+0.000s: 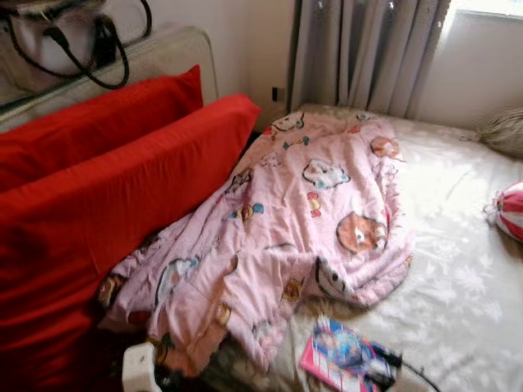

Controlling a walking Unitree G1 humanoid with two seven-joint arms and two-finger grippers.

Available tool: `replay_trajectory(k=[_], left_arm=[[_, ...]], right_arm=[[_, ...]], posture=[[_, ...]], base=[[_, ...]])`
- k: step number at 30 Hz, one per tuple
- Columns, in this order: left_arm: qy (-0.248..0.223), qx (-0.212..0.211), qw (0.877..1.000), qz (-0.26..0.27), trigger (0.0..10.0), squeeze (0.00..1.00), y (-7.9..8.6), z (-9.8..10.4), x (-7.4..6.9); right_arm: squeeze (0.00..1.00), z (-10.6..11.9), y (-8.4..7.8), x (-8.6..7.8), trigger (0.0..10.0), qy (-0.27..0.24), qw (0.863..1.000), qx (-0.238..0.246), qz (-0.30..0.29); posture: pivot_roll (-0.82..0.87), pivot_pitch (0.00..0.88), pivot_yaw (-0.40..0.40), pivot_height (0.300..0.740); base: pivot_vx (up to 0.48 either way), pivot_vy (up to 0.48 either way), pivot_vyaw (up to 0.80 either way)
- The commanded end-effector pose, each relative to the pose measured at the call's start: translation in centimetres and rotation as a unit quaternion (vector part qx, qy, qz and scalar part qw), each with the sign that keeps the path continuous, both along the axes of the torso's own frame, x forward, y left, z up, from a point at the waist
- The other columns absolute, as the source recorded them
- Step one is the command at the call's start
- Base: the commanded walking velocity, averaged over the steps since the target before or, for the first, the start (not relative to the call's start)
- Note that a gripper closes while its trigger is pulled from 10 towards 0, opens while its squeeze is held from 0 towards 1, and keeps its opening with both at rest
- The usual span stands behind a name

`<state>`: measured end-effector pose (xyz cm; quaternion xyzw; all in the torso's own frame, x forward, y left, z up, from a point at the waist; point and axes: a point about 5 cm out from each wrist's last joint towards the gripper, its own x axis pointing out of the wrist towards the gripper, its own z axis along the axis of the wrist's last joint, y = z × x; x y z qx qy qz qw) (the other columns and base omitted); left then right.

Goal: Clean up the room

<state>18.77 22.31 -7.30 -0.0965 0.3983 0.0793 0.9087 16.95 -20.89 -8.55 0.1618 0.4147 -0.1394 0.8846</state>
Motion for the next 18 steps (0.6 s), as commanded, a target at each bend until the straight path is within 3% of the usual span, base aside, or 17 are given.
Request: replay_trajectory(k=[1, 15, 18], left_arm=[[0.02, 0.008, 1.0, 0.005, 10.0, 0.0, 0.8, -0.3, -0.9], [0.032, 0.012, 0.999, 0.003, 10.0, 0.0, 1.8, -0.4, -1.5], [0.032, 0.012, 0.999, 0.005, 10.0, 0.0, 2.0, -0.3, -1.6]], right_arm=[[0.0, 0.0, 0.5, 0.1, 10.0, -0.002, 1.0, 0.007, -0.005], [0.0, 0.2, 0.0, 0.4, 10.0, -0.006, 1.0, 0.007, -0.017], [0.0, 0.0, 0.2, 0.2, 10.0, -0.001, 1.0, 0.017, -0.026]], posture=[[0.0, 0.0, -0.003, 0.74], [-0.01, 0.0, 0.001, 0.74], [0.0, 0.0, 0.001, 0.74]], base=[[0.0, 0.0, 0.8], [0.0, 0.0, 0.8], [0.0, 0.0, 0.15]])
